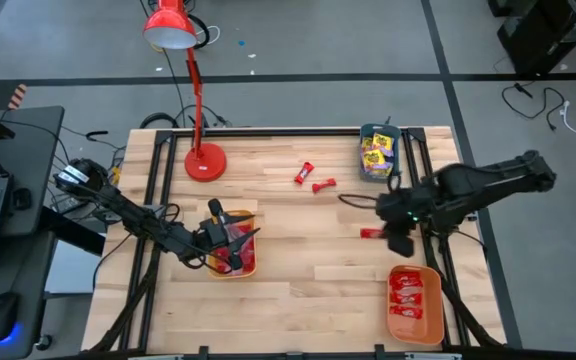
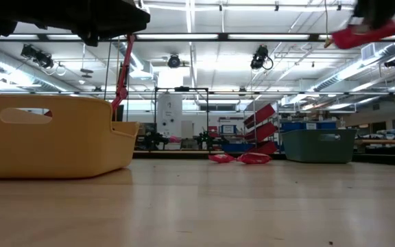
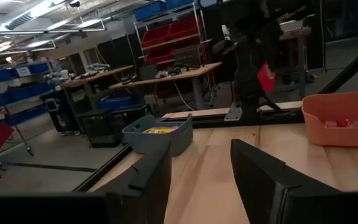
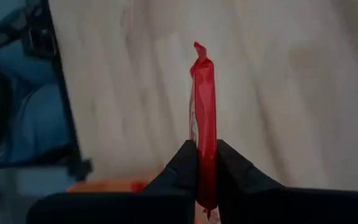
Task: Sort candy
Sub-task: Put the red chocolate into the orange bin
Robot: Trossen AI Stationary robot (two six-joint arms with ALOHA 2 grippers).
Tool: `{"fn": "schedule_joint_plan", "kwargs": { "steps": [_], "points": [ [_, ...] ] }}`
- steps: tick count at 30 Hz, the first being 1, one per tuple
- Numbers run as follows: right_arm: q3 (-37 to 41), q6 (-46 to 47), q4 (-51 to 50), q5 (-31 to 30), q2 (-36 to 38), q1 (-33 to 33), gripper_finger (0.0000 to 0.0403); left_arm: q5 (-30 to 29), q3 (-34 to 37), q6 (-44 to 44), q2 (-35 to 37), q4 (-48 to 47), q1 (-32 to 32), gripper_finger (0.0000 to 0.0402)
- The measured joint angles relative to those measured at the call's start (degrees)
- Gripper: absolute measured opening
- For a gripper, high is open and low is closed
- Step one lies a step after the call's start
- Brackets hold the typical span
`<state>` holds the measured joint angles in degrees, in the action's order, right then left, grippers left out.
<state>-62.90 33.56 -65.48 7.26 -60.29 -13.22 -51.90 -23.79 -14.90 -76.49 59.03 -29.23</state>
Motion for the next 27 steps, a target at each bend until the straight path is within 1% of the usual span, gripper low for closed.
{"fn": "schedule_joint_plan", "kwargs": {
  "steps": [3, 9, 13, 15, 17, 20, 23, 27],
  "points": [
    [2.26, 6.5, -1.76, 2.4, 2.36, -4.0, 0.0025, 0.0, 0.0, 0.3, 0.0, -0.23, 0.0, 0.0168],
    [9.2, 21.38, 1.77, 10.4, 4.04, -13.51, 0.0027, -0.26, 0.0, 0.22, 0.0, -0.17, 0.0, 0.0168],
    [14.01, 33.34, 9.77, 16.6, 4.04, -20.34, 0.0023, -2.17, 0.0, -1.22, 0.0, -0.22, 0.0, 0.0168],
    [16.33, 39.71, 14.84, 18.34, 4.04, -23.61, 0.0022, -2.58, 0.0, -1.83, 0.0, -0.18, 0.0, 0.0168],
    [18.17, 45.04, 18.21, 18.35, 3.93, -26.87, 0.0024, -2.58, 0.0, -2.7, 0.0, -0.22, 0.0, 0.0168],
    [20.71, 50.66, 22.85, 17.26, 3.15, -31.14, 0.0027, -2.58, 0.0, -2.77, 0.0, -0.2, 0.0, 0.0168],
    [22.95, 53.57, 27.41, 13.99, 1.74, -34.92, 0.0025, -2.58, 0.0, -3.11, 0.0, -0.2, 0.0, 0.0168],
    [25.23, 56.5, 32.22, 10.97, -0.36, -38.23, 0.0024, -2.56, 0.0, -5.94, 0.0, 0.7, 0.0, 0.0168]
  ]
}}
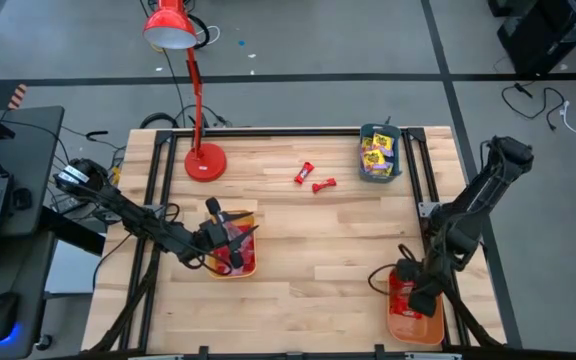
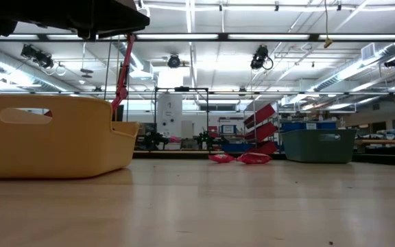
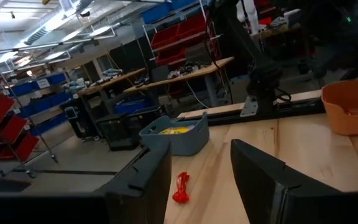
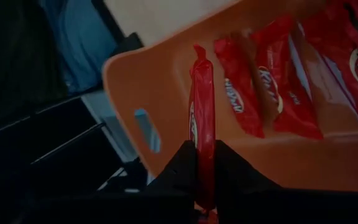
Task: Sort candy
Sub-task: Put the red chocolate into the orange bin
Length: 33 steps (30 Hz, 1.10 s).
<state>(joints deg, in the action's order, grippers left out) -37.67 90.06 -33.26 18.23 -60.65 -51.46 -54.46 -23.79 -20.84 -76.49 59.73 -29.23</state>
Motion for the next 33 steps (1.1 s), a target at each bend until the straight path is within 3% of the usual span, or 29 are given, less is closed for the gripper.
{"fn": "schedule_joint_plan", "kwargs": {
  "steps": [19, 33],
  "points": [
    [0.2, 0.0, 1.65, -2.48, -9.68, -2.81, 0.0047, -0.02, 0.0, -0.87, 0.02, 1.64, 0.0, 0.0168],
    [0.2, 4.58, 1.59, -0.58, -9.85, -2.8, 0.0129, 0.01, 0.0, -0.55, 0.02, 1.64, 0.0, 0.0168]
  ]
}}
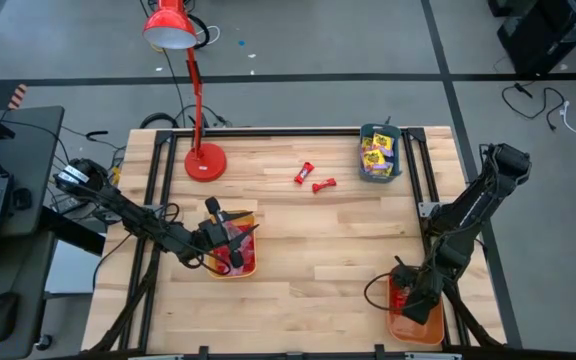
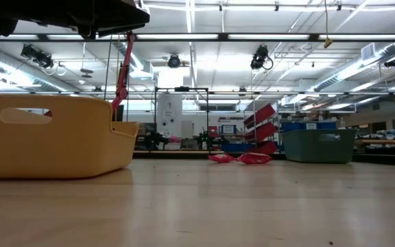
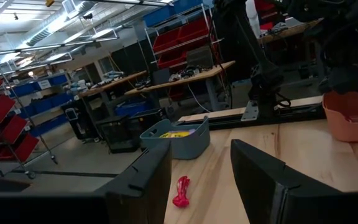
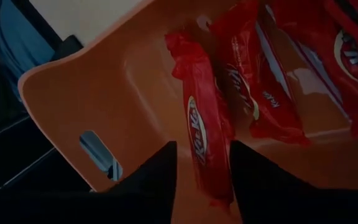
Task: Sort candy
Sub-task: Put the red chocolate into the orange bin
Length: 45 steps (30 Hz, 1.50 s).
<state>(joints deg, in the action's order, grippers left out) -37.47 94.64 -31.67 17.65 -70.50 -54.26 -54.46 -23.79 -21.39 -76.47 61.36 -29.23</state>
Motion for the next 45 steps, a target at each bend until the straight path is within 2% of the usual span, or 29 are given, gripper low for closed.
{"fn": "schedule_joint_plan", "kwargs": {
  "steps": [10, 17, 26, 31, 35, 38, 42, 45],
  "points": [
    [0.0, 4.57, 0.14, 3.46, 0.0, 0.0, 0.0176, 0.0, 0.0, 0.02, 0.0, 0.0, 0.0, 0.0168],
    [0.0, 8.25, 1.65, 9.27, 0.04, 0.0, 0.0204, 0.0, 0.0, 0.39, 0.0, -0.01, -0.01, 0.0168],
    [0.0, 11.07, 3.06, 12.16, 1.49, 0.34, 0.021, 0.0, 0.0, 0.61, 0.0, 0.0, 0.0, 0.0168],
    [0.0, 10.29, 5.35, 3.51, 5.33, 2.51, 0.0202, 0.22, 0.0, 2.25, 0.0, 0.4, -0.01, 0.0168],
    [0.0, 6.46, 7.82, -5.05, 9.18, 5.08, 0.0193, 5.28, 0.0, 3.91, 0.0, 2.09, -0.02, 0.0168],
    [0.0, 0.49, 10.64, -10.74, 11.61, 7.4, 0.0186, 8.81, 0.0, 3.83, 0.0, 2.58, 0.0, 0.0168],
    [-0.02, -10.48, 14.84, -15.84, 13.65, 11.75, 0.0176, 8.92, -0.06, 3.8, 0.0, 2.64, 0.0, 0.0168],
    [-0.02, -21.11, 18.72, -17.42, 14.61, 16.75, 0.0169, 8.92, -0.09, 3.8, 0.0, 2.62, 0.0, 0.0168]
  ]
}}
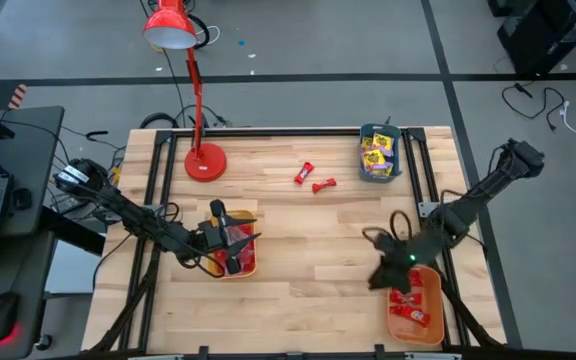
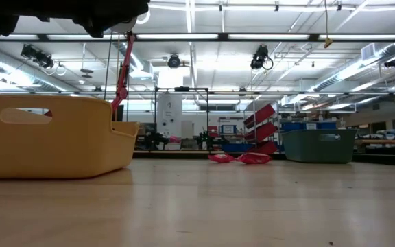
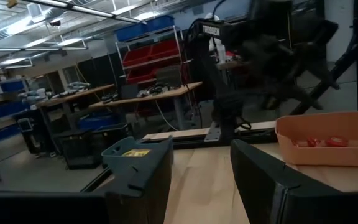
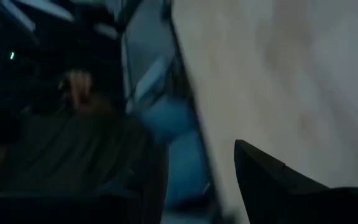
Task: Sort candy
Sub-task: Put the red chocolate into the orange bin
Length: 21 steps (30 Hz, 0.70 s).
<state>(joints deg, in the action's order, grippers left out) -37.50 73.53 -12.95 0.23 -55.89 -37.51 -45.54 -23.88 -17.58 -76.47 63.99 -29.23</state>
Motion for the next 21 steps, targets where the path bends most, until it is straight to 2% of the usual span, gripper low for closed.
{"fn": "schedule_joint_plan", "kwargs": {
  "steps": [5, 10, 16, 21],
  "points": [
    [0.0, -20.71, 2.4, -5.9, 0.45, 12.67, 0.0165, 0.0, 0.0, -0.07, 0.0, -0.02, 0.41, 0.0168],
    [0.0, -40.61, 9.72, -9.37, 0.45, 25.98, 0.0164, -0.72, 0.0, -0.1, 0.0, -0.14, 0.79, 0.0168],
    [0.0, -50.86, 15.48, -10.52, -1.26, 39.54, 0.0164, -2.69, 0.0, -0.15, 0.0, -1.0, 0.76, 0.0168],
    [-0.38, -54.87, 16.38, -9.35, -6.63, 45.93, 0.0164, -4.94, 0.0, -0.17, 0.0, -2.7, 0.81, 0.0168]
  ]
}}
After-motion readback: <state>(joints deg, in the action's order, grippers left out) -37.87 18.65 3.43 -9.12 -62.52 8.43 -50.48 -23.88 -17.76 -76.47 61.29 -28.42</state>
